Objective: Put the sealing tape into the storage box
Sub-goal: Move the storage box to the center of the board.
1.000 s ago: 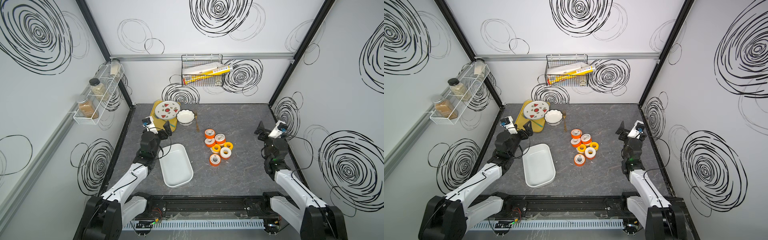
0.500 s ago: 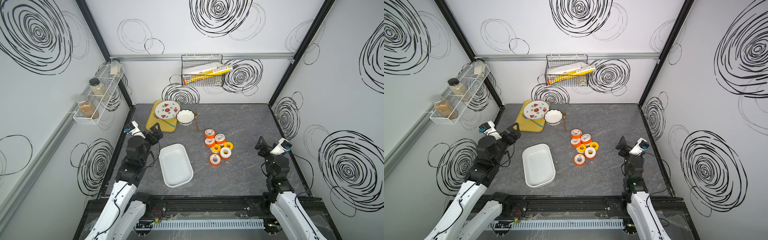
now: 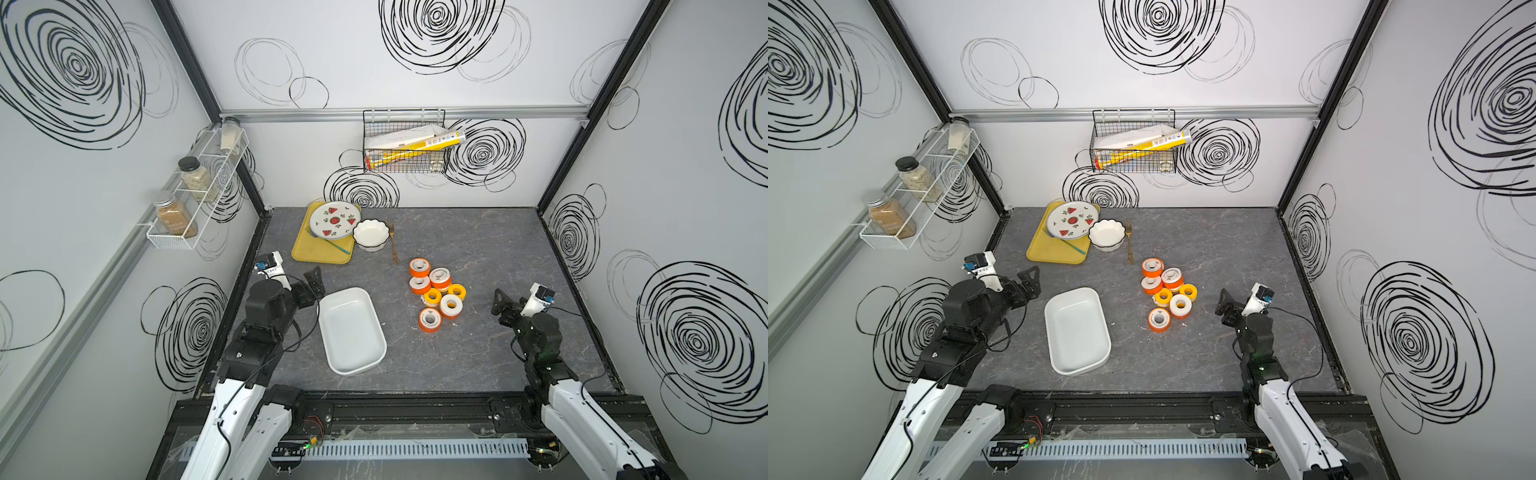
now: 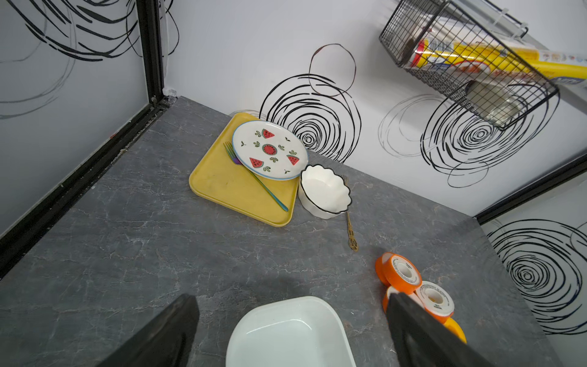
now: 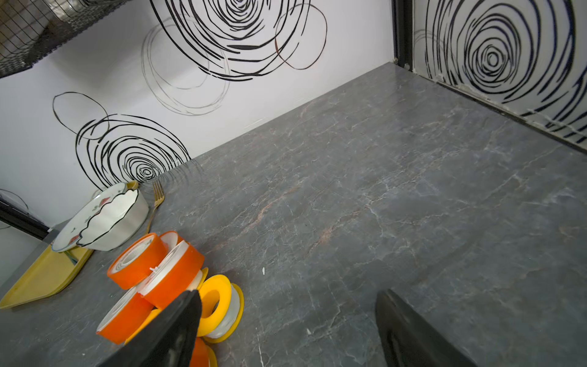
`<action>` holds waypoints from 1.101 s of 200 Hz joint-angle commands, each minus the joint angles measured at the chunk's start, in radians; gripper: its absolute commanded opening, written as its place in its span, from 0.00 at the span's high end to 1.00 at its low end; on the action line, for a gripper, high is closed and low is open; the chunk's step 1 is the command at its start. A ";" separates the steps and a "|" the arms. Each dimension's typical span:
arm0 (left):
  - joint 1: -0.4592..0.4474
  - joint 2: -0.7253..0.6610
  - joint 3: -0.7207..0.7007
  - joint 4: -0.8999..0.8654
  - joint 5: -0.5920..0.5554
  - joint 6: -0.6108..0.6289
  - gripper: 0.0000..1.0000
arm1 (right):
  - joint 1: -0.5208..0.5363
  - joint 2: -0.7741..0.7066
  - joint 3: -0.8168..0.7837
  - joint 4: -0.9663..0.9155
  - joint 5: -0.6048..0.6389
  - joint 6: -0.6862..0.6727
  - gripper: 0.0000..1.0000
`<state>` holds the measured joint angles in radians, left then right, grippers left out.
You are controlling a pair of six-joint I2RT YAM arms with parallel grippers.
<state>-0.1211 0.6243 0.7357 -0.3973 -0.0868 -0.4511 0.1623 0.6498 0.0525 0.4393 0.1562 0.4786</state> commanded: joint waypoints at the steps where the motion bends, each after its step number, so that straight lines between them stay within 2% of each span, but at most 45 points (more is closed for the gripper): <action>1: 0.011 0.027 -0.003 -0.011 0.009 0.015 0.01 | 0.006 0.005 0.014 0.028 0.043 -0.003 0.09; 23: 0.004 0.106 0.037 -0.073 -0.052 -0.033 0.04 | 0.006 0.006 0.014 0.025 0.051 0.002 0.09; 42: -0.078 0.193 0.087 -0.156 -0.144 -0.107 0.09 | 0.006 0.005 0.010 0.027 0.054 0.003 0.09; 64: -0.122 0.264 0.094 -0.207 -0.090 -0.181 0.19 | 0.006 0.024 0.019 0.030 0.049 0.003 0.09; 84: -0.228 0.287 0.104 -0.263 -0.224 -0.277 0.19 | 0.006 0.049 0.028 0.032 0.050 0.003 0.09; 97: -0.257 0.258 0.060 -0.245 -0.260 -0.332 0.19 | 0.006 0.065 0.035 0.033 0.048 0.003 0.09; 118: -0.277 0.229 -0.022 -0.182 -0.204 -0.392 0.19 | 0.006 0.096 0.047 0.034 0.048 0.003 0.09; 145: -0.307 0.271 -0.114 -0.144 -0.179 -0.450 0.23 | 0.006 0.134 0.062 0.037 0.043 0.003 0.09; 196: -0.396 0.301 -0.252 -0.105 -0.234 -0.548 0.30 | 0.007 0.146 0.072 0.033 0.041 0.002 0.09; 220: -0.404 0.309 -0.286 -0.086 -0.235 -0.557 0.33 | 0.007 0.153 0.072 0.035 0.042 0.002 0.09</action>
<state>-0.5137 0.9245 0.4747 -0.5396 -0.2897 -0.9653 0.1623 0.7952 0.0998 0.4564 0.1909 0.4797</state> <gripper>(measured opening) 0.689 0.907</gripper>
